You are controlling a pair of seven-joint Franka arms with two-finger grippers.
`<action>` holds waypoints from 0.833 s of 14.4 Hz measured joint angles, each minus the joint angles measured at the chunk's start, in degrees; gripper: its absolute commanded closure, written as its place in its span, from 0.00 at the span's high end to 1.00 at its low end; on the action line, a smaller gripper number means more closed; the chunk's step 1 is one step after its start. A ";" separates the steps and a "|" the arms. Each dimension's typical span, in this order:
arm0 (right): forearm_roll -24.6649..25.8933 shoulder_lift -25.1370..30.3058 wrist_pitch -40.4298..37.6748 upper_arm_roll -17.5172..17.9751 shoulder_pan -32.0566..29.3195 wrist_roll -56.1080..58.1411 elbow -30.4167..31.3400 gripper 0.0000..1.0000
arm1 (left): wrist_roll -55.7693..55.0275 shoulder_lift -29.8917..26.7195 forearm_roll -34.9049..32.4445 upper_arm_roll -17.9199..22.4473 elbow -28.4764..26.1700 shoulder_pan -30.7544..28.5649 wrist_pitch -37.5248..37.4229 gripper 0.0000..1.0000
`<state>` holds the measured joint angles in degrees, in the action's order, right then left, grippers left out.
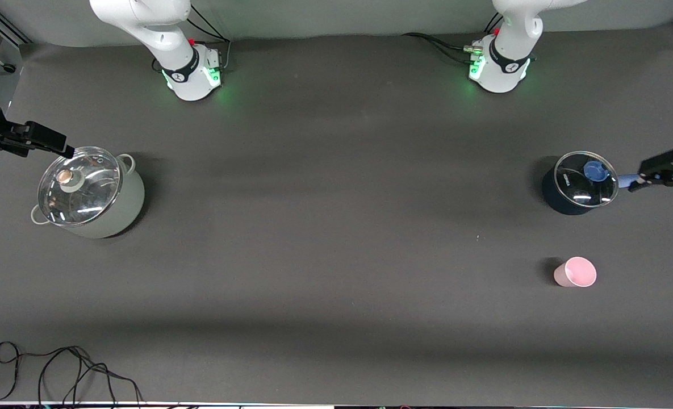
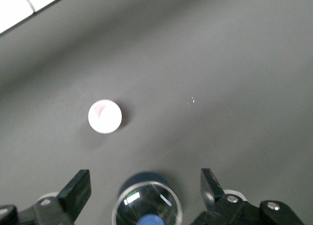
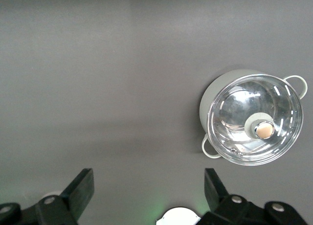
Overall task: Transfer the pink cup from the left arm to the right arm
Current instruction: 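Move the left gripper down toward the pink cup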
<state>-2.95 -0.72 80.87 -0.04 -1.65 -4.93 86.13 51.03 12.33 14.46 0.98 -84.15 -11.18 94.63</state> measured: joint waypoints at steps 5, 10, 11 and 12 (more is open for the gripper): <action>0.00 -0.51 -0.01 0.00 0.02 0.00 0.00 1.00 | 20.85 10.56 10.97 0.03 5.53 -6.73 0.88 1.00; 0.00 -1.19 -0.01 0.00 0.04 0.00 -0.06 1.00 | 36.71 19.09 24.89 0.00 7.64 -13.90 0.86 1.00; 0.00 -1.19 -0.01 0.00 0.04 0.00 -0.08 1.00 | 40.07 20.44 26.71 -0.02 7.66 -14.85 0.84 1.00; 0.00 -1.21 -0.01 0.00 0.04 0.00 -0.10 1.00 | 43.40 21.94 28.25 -0.03 7.66 -15.52 0.82 1.00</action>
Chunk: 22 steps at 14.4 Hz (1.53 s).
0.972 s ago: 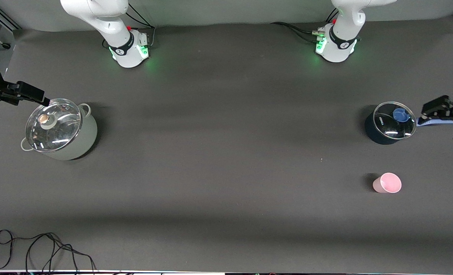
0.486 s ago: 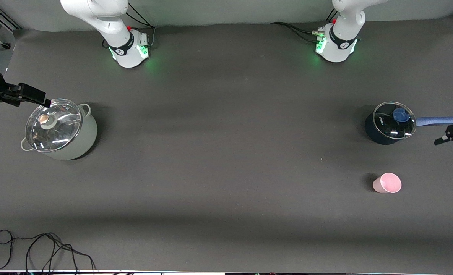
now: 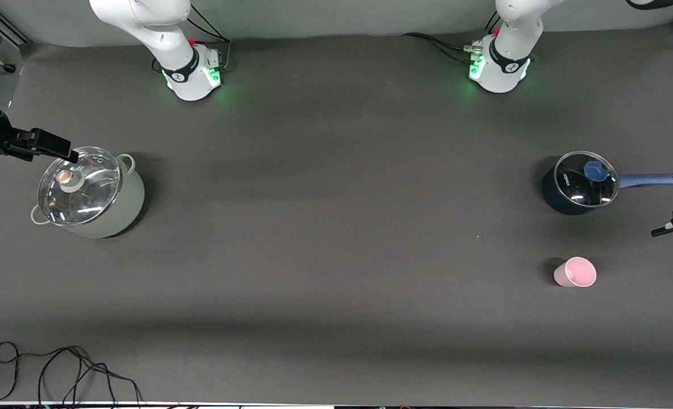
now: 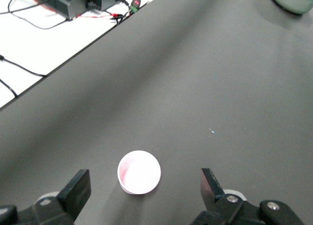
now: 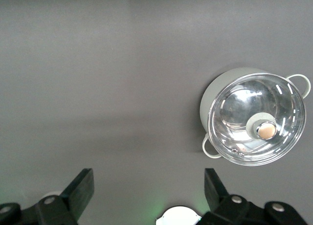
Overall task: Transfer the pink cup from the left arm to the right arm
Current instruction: 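Move the left gripper down toward the pink cup, then close the left gripper around the pink cup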
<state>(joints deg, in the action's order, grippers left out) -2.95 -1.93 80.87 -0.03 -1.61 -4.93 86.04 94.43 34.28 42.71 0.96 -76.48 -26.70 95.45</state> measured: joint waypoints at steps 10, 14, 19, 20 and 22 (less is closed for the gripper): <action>0.00 -1.13 0.00 0.00 0.05 0.00 -0.15 1.00 | 30.16 15.39 14.61 -0.15 0.23 -2.63 0.19 1.00; 0.00 -1.15 0.00 0.00 0.06 0.00 -0.30 1.00 | 37.00 19.46 16.99 -0.19 0.44 -3.67 2.07 1.00; 0.00 -1.20 0.00 0.00 0.06 0.00 -0.32 1.00 | 40.50 21.79 17.82 -0.22 0.51 -4.74 3.37 1.00; 0.00 -1.21 0.00 0.00 0.06 0.00 -0.32 1.00 | 41.68 22.58 18.58 -0.27 0.51 -4.74 4.18 1.00; 0.00 -1.21 0.00 0.00 0.07 0.00 -0.33 1.00 | 43.34 24.20 19.52 -0.45 0.51 -4.73 5.12 1.00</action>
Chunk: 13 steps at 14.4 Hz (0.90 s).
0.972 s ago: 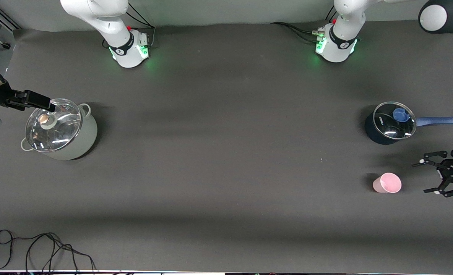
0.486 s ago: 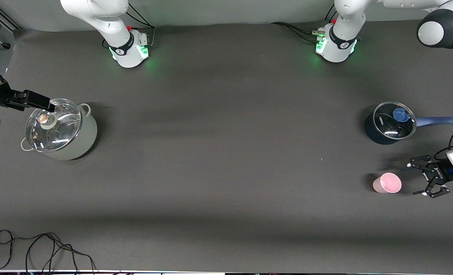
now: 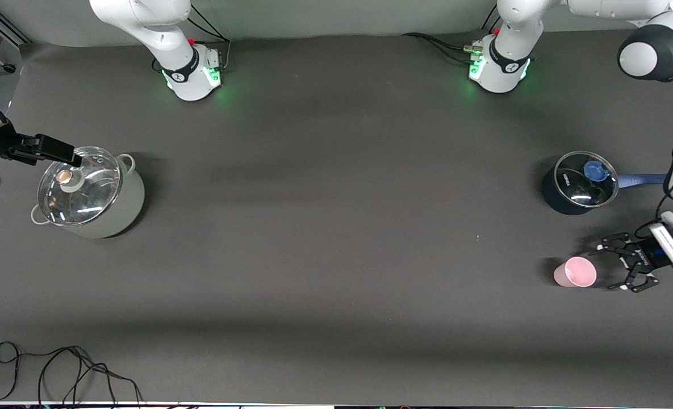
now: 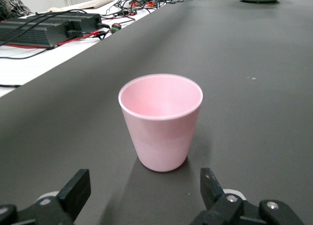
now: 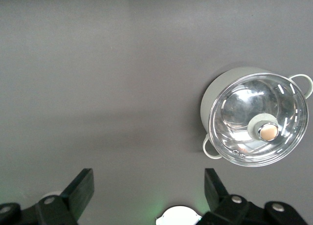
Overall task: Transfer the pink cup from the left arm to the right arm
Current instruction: 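Close the left gripper around the pink cup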
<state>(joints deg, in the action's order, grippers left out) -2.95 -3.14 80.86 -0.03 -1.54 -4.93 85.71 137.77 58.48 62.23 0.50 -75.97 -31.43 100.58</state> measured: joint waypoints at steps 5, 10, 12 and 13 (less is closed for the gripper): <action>0.00 -0.02 0.00 0.00 0.01 0.00 -0.03 1.00 | 0.53 0.97 0.52 -1.95 0.00 0.24 3.10 1.00; 0.00 -0.04 0.00 0.00 0.02 0.00 -0.06 1.00 | 0.53 1.06 0.53 -2.79 -0.17 2.51 5.47 1.00; 0.00 -0.04 0.00 0.00 0.02 0.00 -0.07 1.00 | 0.53 1.21 0.53 -2.80 -0.42 3.49 5.61 1.00; 0.00 -0.04 0.00 0.00 0.02 0.00 -0.08 1.00 | 0.53 1.25 0.53 -2.80 -0.60 3.72 5.64 1.00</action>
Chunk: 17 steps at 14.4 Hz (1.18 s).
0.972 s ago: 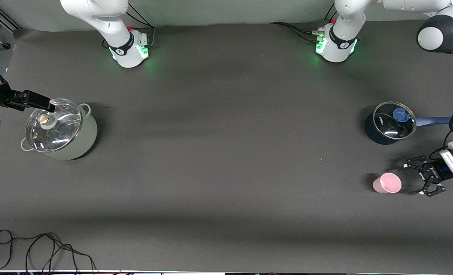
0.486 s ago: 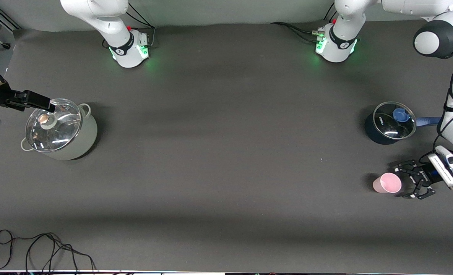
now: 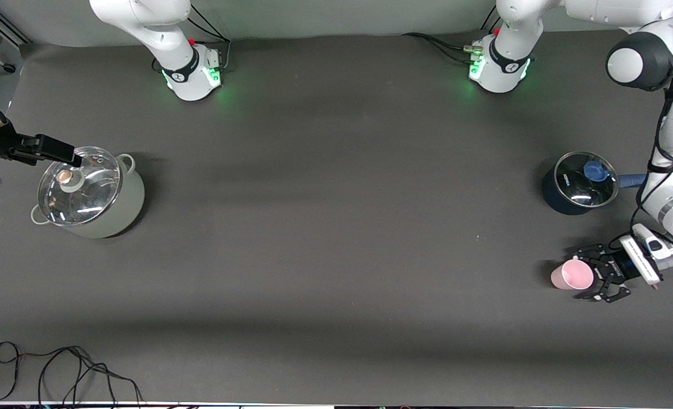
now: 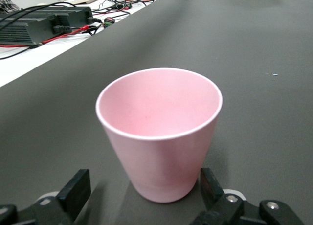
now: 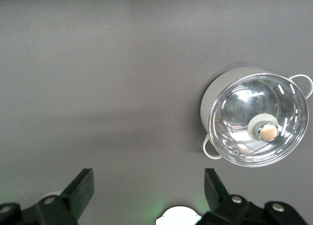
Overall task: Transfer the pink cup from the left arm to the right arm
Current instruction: 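Close the left gripper around the pink cup, then lift the pink cup with the left gripper toward the table middle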
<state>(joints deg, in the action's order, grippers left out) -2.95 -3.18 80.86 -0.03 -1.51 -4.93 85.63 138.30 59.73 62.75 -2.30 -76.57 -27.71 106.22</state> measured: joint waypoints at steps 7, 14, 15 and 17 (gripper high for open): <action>0.00 -0.02 0.00 0.00 0.01 0.00 -0.01 1.00 | -0.26 0.25 0.06 -0.15 -0.94 0.07 -0.83 1.00; 0.00 -0.04 0.00 0.11 0.45 0.00 -0.01 1.00 | -2.20 0.25 0.05 -0.65 -1.36 0.15 -2.60 0.51; 0.00 -0.05 0.00 0.12 0.78 0.00 -0.01 1.00 | -2.20 0.24 0.05 -0.66 -1.33 0.15 -2.63 0.50; 0.00 -0.06 0.00 0.12 1.18 0.00 -0.01 1.00 | -2.41 0.24 0.05 -0.66 -1.25 0.15 -2.62 0.47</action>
<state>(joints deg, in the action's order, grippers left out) -2.95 -3.25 80.86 0.09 -0.33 -4.93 85.62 135.89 59.97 62.80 -2.96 -77.82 -27.57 103.60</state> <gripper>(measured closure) 0.000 0.344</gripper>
